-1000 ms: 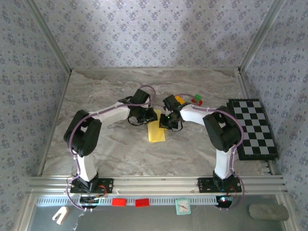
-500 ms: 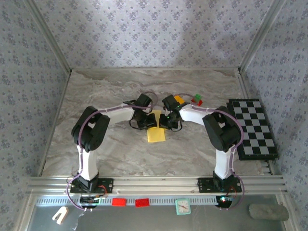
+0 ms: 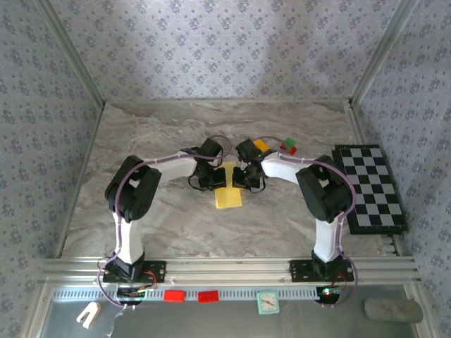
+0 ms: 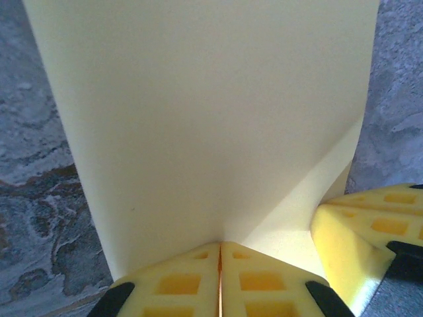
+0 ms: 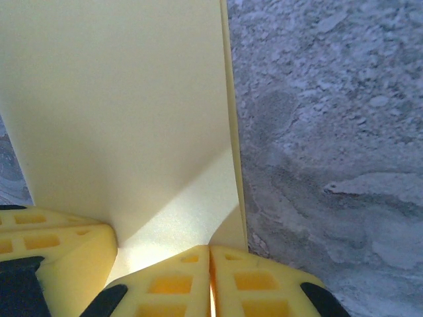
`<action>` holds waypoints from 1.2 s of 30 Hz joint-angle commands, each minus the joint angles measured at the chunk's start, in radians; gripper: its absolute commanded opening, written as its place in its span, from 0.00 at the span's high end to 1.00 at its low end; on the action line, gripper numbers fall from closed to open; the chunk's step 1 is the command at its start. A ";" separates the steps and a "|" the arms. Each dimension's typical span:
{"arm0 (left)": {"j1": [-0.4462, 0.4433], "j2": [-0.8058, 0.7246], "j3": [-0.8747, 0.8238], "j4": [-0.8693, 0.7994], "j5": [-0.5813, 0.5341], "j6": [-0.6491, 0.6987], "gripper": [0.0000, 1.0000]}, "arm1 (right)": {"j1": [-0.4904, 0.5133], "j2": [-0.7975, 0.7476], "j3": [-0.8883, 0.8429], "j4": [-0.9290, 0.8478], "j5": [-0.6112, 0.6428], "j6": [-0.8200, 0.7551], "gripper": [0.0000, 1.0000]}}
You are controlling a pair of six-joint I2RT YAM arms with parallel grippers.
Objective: Fold a paper plane with a square sheet of paper (pick it up from the middle)
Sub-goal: First fold the square sheet of paper in half at the center of the table.
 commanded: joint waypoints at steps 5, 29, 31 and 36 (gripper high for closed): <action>0.053 -0.031 -0.097 -0.048 -0.041 0.043 0.92 | -0.024 0.127 -0.128 -0.123 0.152 -0.019 0.90; 0.056 -0.077 -0.030 0.163 0.210 0.006 0.91 | -0.036 0.125 -0.150 -0.097 0.105 -0.020 0.90; 0.056 -0.048 -0.008 0.156 0.211 0.018 0.91 | -0.036 0.125 -0.148 -0.106 0.109 -0.020 0.90; 0.063 0.004 -0.009 0.145 0.199 0.036 0.91 | -0.036 0.128 -0.140 -0.119 0.112 -0.020 0.90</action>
